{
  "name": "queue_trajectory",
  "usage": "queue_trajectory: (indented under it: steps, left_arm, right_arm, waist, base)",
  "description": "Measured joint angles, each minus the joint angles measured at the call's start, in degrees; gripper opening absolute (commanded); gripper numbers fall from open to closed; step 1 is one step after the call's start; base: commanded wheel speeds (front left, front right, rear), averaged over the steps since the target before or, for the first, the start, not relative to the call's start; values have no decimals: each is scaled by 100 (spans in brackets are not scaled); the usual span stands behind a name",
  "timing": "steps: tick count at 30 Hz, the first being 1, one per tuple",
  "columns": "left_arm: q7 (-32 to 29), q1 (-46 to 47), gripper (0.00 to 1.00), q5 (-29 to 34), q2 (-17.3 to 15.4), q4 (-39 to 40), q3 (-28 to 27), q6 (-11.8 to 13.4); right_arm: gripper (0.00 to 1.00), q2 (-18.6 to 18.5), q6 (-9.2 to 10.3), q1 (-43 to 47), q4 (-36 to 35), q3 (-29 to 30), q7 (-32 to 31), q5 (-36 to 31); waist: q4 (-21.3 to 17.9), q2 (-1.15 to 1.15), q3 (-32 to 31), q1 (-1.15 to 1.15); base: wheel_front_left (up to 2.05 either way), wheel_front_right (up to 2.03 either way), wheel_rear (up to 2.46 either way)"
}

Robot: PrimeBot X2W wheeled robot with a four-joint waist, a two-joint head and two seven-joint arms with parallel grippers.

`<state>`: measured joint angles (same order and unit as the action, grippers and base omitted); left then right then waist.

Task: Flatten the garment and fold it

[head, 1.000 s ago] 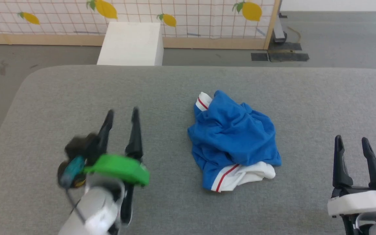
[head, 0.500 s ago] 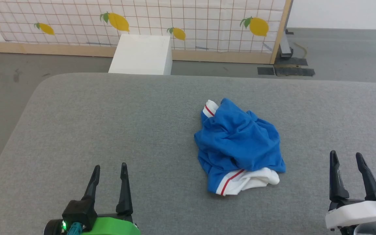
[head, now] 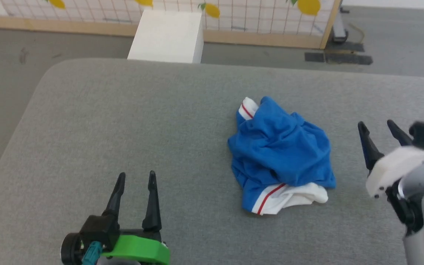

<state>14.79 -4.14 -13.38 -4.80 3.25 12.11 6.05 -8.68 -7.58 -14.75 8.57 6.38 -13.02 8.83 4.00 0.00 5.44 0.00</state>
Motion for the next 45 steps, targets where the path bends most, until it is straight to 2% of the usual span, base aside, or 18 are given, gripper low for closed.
queue_trajectory:
  steps: [6,10,14,19,20,21,22,23,30,37,41,45]
  left_arm:
    - [0,160,100,20,113,-111,45,-134]
    - [0,231,100,20,138,-182,91,-205]
    - [0,258,100,20,157,-218,149,-224]
    - [0,361,100,-21,165,-242,187,-229]
    - [0,376,100,-33,165,-242,196,-225]
    - [0,397,100,-42,165,-242,208,-214]
    - [0,418,100,-58,166,-243,219,-192]
    - [0,431,100,-77,166,-245,225,-188]
    - [-1,486,100,-203,169,-313,234,-124]
    - [0,480,100,-226,175,-371,145,-120]
    - [0,464,100,-232,177,-377,108,-118]
    - [0,378,100,-232,178,-377,57,-119]
  right_arm:
    - [100,-582,1,-623,770,-546,-1166,334]
    - [100,-728,1,-836,1308,-725,-1896,769]
    - [100,-1039,1,-973,1616,-994,-2137,814]
    - [100,-1152,1,-1083,1990,-1122,-2173,848]
    - [91,-1155,1,-1108,2040,-1138,-2169,847]
    - [68,-1160,1,-1140,2074,-1159,-2137,847]
    - [31,-1161,1,-1181,2101,-1172,-2093,847]
    - [0,-1174,1,-1217,2104,-1217,-2035,840]
    - [0,-1230,0,-1388,2056,-1425,-1423,902]
    - [0,-1425,0,-1631,1437,-1472,-1063,1158]
    - [0,-1597,0,-1620,955,-1182,-1074,1245]
    - [0,-1771,0,-1260,427,-478,-1221,1236]
  waist:
    - [245,0,214,0]
    - [457,0,324,0]
    - [677,0,435,0]
    - [884,0,631,0]
    - [909,0,666,0]
    - [937,0,708,0]
    - [961,0,745,0]
    - [977,0,772,0]
    - [903,0,788,0]
    - [609,0,515,0]
    - [425,0,329,0]
    - [266,0,175,0]
  base:
    - [0,0,0]
    - [0,0,0]
    - [0,0,0]
    - [0,0,0]
    - [0,0,0]
    - [0,0,0]
    - [0,0,0]
    - [0,0,0]
    - [0,0,0]
    - [0,0,0]
    - [0,0,0]
    - [0,0,0]
